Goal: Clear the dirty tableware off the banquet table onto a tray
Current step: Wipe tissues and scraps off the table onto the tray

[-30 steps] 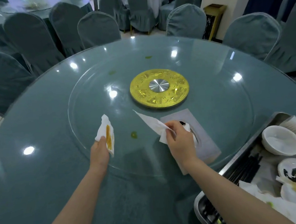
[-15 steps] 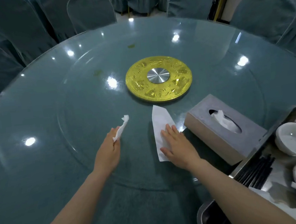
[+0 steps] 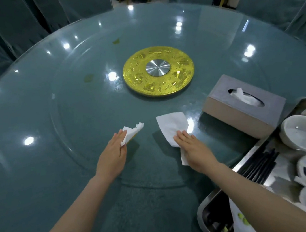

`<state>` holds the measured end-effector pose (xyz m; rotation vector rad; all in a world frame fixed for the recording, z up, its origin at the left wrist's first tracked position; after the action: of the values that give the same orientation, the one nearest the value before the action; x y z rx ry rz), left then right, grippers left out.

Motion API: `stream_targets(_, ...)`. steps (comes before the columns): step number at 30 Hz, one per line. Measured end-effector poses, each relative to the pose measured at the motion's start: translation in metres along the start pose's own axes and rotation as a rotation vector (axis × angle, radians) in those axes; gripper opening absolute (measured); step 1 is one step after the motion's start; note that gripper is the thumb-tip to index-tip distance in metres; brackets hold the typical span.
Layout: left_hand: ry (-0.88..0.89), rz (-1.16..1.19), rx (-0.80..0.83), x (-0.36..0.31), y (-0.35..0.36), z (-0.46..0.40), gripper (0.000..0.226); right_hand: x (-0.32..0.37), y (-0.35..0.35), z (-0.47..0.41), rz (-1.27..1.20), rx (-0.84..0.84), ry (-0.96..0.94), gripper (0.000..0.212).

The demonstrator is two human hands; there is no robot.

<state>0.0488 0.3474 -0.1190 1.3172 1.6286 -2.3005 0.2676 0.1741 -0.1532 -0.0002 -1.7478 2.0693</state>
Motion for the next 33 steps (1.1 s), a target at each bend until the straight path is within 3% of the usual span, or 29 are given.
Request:
stream_targets(5, 0.001, -0.065, 0.152, -0.014, 0.010, 0.028, 0.046, -0.006, 0.001, 0.031, 0.081, 0.002, 0.051, 0.066)
stream_targets(11, 0.019, -0.057, 0.175, -0.039, 0.003, 0.053, 0.046, -0.015, -0.014, 0.083, 0.000, -0.005, 0.175, 0.066)
stream_targets(13, 0.060, -0.052, 0.180, -0.049, 0.002, 0.058, 0.045, -0.018, -0.026, 0.111, -0.165, -0.144, 0.288, 0.061)
stream_targets(16, 0.053, -0.017, 0.164, -0.063, 0.005, 0.065, 0.045, -0.029, -0.043, 0.166, -0.385, -0.481, 0.476, 0.050)
stream_targets(20, 0.088, 0.070, 0.144, -0.089, 0.016, 0.078, 0.044, -0.045, -0.054, 0.243, -0.346, -0.779, 0.601, 0.051)
stream_targets(22, 0.110, 0.083, 0.166, -0.103, 0.024, 0.085, 0.044, -0.051, -0.055, 0.268, -0.283, -0.725, 0.628, 0.053)
stream_targets(26, 0.243, 0.079, 0.203, -0.132, 0.035, 0.101, 0.038, -0.058, -0.037, 0.295, -0.077, -0.281, 0.676, 0.055)
stream_targets(30, 0.469, 0.132, 0.271, -0.161, 0.035, 0.116, 0.032, -0.035, -0.034, 0.296, -0.305, -0.383, 0.660, 0.063)
stream_targets(33, 0.495, 0.194, 0.363, -0.175, 0.031, 0.124, 0.034, -0.010, -0.042, 0.276, -0.425, -0.414, 0.551, 0.069)
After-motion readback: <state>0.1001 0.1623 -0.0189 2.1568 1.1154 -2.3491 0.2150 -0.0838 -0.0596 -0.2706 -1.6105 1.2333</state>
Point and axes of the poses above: each hand's wrist, its own z-axis away from the middle knuckle, its own y-axis out of the palm, x = y × z, the point moved 2 cm from there along -z, towards the middle knuckle, and after that the axes turned 3 degrees about z, right-handed, at the moved point
